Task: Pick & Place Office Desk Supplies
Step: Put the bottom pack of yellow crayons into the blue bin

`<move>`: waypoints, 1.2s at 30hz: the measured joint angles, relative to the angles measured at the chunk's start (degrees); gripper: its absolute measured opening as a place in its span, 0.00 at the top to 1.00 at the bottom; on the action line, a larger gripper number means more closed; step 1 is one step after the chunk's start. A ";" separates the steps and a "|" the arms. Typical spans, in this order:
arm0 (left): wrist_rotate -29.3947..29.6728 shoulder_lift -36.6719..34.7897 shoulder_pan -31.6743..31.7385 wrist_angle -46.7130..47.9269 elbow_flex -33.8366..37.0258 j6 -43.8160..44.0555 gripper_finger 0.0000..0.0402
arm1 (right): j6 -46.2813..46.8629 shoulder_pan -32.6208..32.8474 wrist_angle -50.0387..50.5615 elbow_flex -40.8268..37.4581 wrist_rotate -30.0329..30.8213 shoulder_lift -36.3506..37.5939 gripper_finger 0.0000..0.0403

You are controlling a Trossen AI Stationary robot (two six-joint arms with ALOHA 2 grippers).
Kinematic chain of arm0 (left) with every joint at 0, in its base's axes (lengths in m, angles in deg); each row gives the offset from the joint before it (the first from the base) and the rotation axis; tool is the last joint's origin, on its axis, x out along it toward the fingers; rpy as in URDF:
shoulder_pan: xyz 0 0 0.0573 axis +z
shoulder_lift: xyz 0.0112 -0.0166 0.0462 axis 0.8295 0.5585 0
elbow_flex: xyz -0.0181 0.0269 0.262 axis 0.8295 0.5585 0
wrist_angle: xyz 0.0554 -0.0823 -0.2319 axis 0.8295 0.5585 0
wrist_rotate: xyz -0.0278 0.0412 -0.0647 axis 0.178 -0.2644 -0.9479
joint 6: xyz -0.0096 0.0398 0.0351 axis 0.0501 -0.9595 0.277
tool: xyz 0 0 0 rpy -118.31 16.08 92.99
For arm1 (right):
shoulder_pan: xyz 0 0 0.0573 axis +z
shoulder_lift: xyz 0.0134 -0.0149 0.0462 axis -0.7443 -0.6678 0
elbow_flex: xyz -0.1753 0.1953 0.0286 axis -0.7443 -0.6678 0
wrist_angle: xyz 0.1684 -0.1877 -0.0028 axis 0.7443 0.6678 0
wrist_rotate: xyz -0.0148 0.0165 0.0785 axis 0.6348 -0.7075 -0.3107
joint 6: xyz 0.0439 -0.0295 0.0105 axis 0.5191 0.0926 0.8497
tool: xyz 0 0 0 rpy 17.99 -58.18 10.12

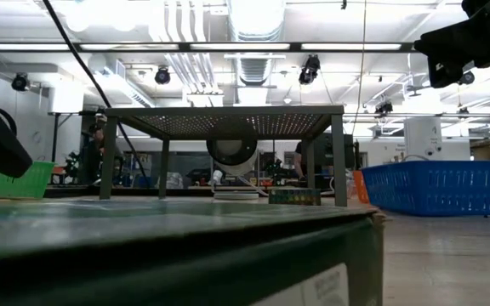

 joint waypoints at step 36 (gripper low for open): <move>-2.56 -1.37 1.41 -9.94 4.56 -12.76 0.99 | 0.00 0.00 0.00 0.00 0.00 0.00 0.84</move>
